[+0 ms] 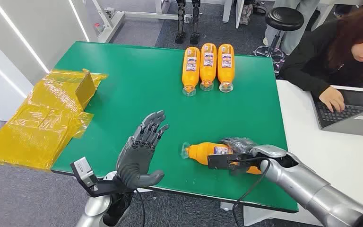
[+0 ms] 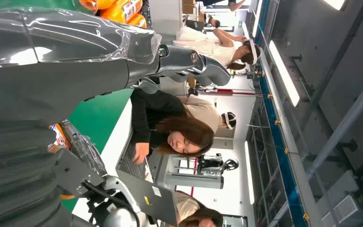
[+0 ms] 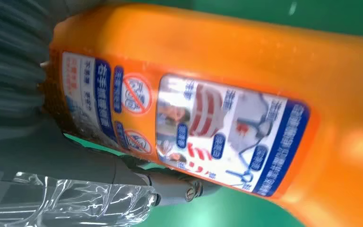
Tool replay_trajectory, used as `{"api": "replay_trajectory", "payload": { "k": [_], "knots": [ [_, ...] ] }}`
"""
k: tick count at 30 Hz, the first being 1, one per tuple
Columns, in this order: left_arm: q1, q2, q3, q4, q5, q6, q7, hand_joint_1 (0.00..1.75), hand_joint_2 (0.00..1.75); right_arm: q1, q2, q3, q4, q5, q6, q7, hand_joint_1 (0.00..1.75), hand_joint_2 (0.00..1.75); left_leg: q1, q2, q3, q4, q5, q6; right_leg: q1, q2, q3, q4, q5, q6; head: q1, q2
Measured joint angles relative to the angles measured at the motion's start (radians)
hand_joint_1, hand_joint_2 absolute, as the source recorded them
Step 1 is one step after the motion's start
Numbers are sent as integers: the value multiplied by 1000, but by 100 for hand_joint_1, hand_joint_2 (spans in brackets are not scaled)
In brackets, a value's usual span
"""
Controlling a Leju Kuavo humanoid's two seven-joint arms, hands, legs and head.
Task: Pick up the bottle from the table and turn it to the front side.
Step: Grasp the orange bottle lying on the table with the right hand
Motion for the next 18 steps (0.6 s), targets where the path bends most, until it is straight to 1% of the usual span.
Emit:
{"api": "replay_trajectory", "payload": {
  "k": [4,6,7,10,11,15,18],
  "knots": [
    [0,0,0,0,3,2,4,0,175,-24,8,13,33,-54,52,-3,0,175,0,0,0,0,0,0,0,0,0,0,0,0,0,0],
    [0,0,0,0,4,2,5,0,175,-33,13,21,48,-67,62,-3,0,175,0,0,1,0,0,0,0,0,1,0,0,0,0,0],
    [0,0,0,0,4,3,5,0,175,-38,16,25,56,-77,65,-3,5,175,0,0,1,0,0,0,0,0,1,0,0,0,0,0],
    [0,1,0,0,6,6,6,0,175,-51,28,39,82,-101,61,2,136,175,0,0,2,0,0,0,0,0,2,0,0,0,0,0],
    [0,1,1,0,6,9,6,0,175,-55,33,44,91,-99,46,4,175,175,0,1,3,0,0,0,0,1,2,0,0,0,0,0],
    [0,1,2,0,7,18,6,0,175,-61,54,71,123,-61,-53,-1,175,175,0,1,3,0,1,1,0,1,2,0,0,0,0,0],
    [-1,1,5,1,3,23,7,0,175,-61,58,83,130,-26,-119,-1,175,175,0,0,3,0,1,1,0,0,3,0,0,0,0,0]
  ]
}}
